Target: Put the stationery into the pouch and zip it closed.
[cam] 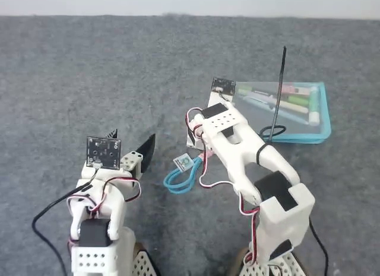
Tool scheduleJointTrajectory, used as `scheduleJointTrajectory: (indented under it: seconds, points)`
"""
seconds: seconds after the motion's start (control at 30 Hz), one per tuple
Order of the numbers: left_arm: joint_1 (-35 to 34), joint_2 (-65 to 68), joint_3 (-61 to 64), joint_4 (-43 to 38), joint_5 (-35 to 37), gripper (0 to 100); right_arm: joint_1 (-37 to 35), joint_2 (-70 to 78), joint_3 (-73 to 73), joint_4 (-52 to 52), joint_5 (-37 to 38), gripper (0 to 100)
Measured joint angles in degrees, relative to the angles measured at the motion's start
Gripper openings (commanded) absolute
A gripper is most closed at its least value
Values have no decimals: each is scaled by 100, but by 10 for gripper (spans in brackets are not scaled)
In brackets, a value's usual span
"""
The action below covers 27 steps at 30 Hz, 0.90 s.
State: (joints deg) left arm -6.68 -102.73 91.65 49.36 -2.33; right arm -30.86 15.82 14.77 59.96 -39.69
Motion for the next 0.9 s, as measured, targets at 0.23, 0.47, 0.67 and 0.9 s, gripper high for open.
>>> scheduleJointTrajectory:
  seconds: [0.23, 0.47, 0.67, 0.9]
  points:
    - [0, 0, 0, 0, 0, 302, 35, 0, -9, 105, 1310, 7]
    - [0, 0, 88, 0, 0, 302, 299, -114, -9, 598, 3710, 6]
    - [0, 0, 97, 0, 0, 302, 580, -1776, 220, 1310, 4598, 6]
    - [9, 0, 97, 0, 0, 302, 431, -4378, 888, 2224, 6233, 6]
